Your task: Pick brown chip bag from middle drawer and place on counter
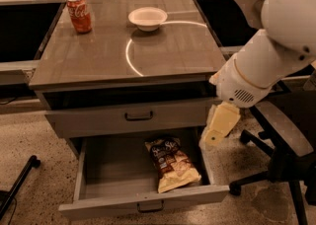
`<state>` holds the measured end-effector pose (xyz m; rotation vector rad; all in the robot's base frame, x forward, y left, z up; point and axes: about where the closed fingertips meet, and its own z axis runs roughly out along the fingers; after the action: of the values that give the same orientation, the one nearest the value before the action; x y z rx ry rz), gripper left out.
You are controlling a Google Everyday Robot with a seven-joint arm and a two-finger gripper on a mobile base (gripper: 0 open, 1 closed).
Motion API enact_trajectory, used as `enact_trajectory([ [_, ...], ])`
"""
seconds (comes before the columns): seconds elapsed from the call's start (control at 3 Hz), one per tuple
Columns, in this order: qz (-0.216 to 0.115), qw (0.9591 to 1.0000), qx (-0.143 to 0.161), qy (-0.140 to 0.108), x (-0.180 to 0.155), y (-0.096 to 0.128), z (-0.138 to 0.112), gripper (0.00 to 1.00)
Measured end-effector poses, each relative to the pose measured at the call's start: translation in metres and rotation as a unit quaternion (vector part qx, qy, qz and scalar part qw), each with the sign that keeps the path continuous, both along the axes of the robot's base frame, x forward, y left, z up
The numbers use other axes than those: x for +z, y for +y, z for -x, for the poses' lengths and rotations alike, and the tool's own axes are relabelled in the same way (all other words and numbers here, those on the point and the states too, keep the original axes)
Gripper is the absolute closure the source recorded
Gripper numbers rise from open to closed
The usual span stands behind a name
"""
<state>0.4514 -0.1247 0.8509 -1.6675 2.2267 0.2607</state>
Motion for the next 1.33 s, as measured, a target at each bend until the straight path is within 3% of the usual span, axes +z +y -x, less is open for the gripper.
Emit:
enact_trajectory([
  [0.33, -0.020, 0.9996, -0.017, 0.009, -0.032, 0.019, -0.003, 0.00],
  [0.67, -0.021, 0.9996, -0.018, 0.010, -0.035, 0.019, -0.003, 0.00],
  [1.0, -0.037, 0.9990, -0.021, 0.014, -0.059, 0.018, -0.005, 0.00],
  [1.33, -0.065, 0.9971, -0.028, 0.026, -0.105, 0.018, -0.010, 0.00],
])
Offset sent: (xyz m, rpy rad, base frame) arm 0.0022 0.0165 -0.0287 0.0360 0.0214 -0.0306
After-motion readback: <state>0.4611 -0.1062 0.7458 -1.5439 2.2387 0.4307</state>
